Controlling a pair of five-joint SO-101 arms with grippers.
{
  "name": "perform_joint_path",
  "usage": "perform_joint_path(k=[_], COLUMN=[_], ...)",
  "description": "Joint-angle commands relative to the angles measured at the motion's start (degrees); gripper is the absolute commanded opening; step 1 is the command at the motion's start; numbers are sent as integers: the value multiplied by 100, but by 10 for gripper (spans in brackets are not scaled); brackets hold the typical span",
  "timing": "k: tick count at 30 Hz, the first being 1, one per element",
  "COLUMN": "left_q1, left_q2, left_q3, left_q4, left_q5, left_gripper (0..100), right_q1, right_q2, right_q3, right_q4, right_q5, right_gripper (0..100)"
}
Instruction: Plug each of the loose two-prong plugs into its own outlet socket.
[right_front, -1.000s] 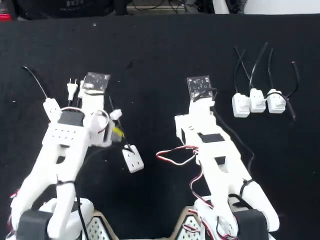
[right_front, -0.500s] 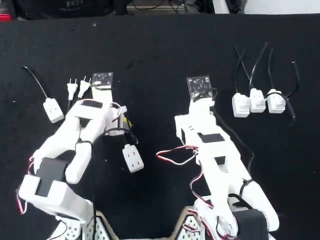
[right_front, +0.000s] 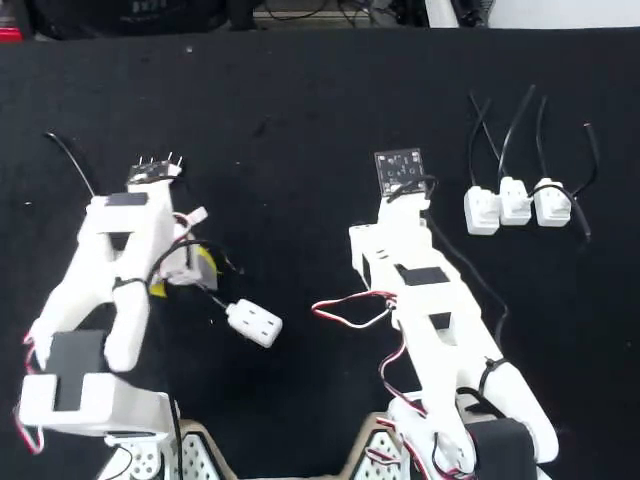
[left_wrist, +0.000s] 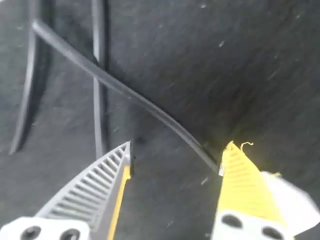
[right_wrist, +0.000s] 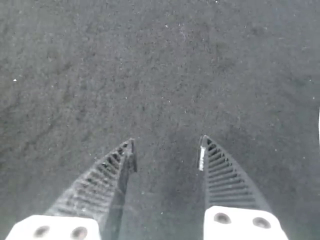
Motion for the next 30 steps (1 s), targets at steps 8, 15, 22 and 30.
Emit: perform_joint_path(k=[8, 15, 22, 30], left_q1=[-242, 840, 1763, 2475], left_q2=[-2251, -3015, -2892, -2919], left_q3=[936, 2053, 2466, 2185], left_q4=[598, -105, -1073, -1073], left_q5=[-2180, -2418, -1020, -53], left_gripper=[289, 289, 289, 291], right_q1=[97, 141, 264, 264], right_q2=[-233, -268, -233, -233], right_q3=[-224, -215, -224, -215], right_q4=[-123, -123, -123, -123], right_q5=[-18, -44, -44, -44], right_gripper=[194, 194, 194, 194])
